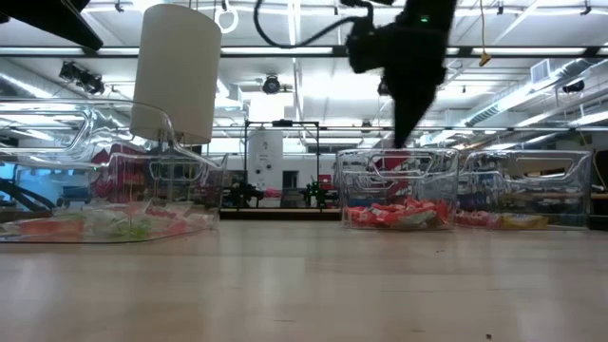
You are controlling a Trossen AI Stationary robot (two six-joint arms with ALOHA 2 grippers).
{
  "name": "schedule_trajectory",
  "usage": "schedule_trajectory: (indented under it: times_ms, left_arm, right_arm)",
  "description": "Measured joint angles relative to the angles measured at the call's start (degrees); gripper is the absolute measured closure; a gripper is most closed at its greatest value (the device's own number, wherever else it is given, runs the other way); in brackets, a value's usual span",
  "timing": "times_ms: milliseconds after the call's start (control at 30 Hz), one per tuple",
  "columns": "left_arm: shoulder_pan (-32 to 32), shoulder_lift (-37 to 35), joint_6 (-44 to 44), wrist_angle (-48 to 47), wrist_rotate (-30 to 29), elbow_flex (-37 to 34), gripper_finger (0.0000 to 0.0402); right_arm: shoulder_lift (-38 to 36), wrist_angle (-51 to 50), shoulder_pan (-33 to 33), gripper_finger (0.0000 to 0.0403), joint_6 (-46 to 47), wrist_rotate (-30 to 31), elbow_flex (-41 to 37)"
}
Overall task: Sort candy
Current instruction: Move the center transparent bin to the top middle of the table, then move the middle left transparent bin to the top left of the table
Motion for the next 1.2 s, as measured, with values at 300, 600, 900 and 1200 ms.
schedule_trajectory:
  times_ms: [300,600,900,1200]
  left_arm:
    - [0.0,0.0,0.1,0.0,0.0,0.0,0.0401]
    - [0.0,0.0,0.0,0.0,0.0,0.0,0.0401]
    - [0.0,0.0,0.0,0.0,0.0,0.0,0.0401]
    - [0.0,0.0,-0.2,1.8,2.9,0.0,0.0401]
  right_arm:
    - [0.1,-5.4,-1.3,0.0403,0.6,4.1,-0.9]
    - [0.1,-7.5,-2.7,0.0403,0.6,5.7,-0.9]
    - [-1.7,-7.8,-1.0,0.0403,1.1,5.7,-0.9]
    - [-14.8,-8.4,3.9,0.0403,8.6,13.3,-0.9]
